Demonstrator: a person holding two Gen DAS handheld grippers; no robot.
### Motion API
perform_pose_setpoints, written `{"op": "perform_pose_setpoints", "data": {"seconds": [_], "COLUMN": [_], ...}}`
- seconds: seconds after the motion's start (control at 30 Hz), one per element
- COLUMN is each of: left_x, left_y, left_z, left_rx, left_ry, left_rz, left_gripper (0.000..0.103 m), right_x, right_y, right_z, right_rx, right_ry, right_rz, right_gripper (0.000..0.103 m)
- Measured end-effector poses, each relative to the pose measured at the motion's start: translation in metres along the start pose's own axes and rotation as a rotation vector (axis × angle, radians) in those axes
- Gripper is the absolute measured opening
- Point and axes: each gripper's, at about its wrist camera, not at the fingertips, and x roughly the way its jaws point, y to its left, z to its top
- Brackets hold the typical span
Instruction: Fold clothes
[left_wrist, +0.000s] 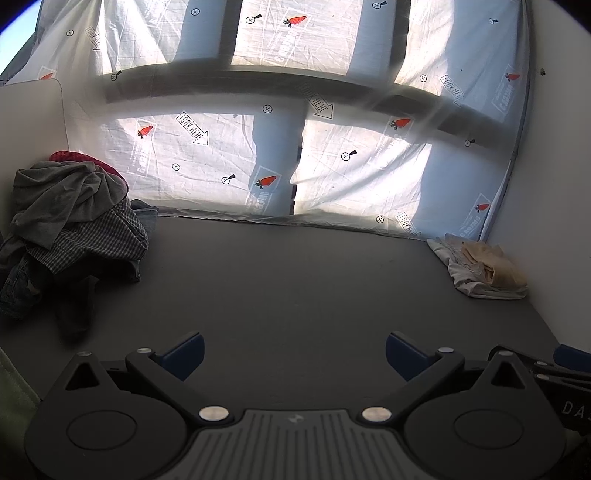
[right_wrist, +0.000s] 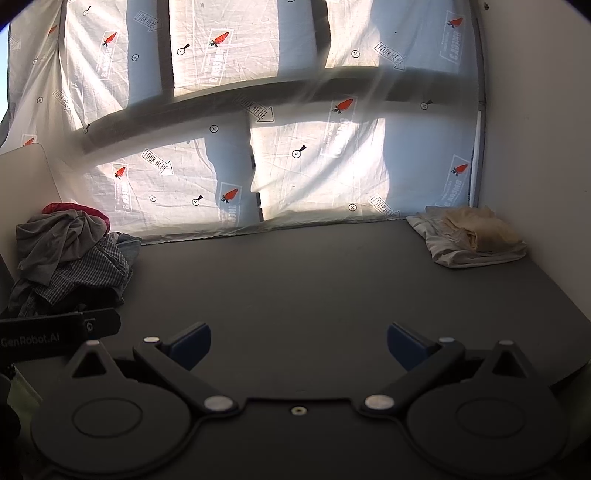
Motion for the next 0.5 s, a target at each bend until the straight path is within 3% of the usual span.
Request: {"op": "perform_pose_setpoints", "data": {"seconds": [0.5], "left_x": [0.011], "left_y": [-0.002], "left_z": [0.000], "left_rx": [0.018], "left_ry": [0.039], "left_rz": [-0.023], "left_gripper": [0.103], "right_x": [0.006], "right_y": [-0.004], "right_z": [0.007], "right_rx": [0.020], "right_ry": [-0.019], "right_rz": [-0.053], "right_gripper": [0.103]}}
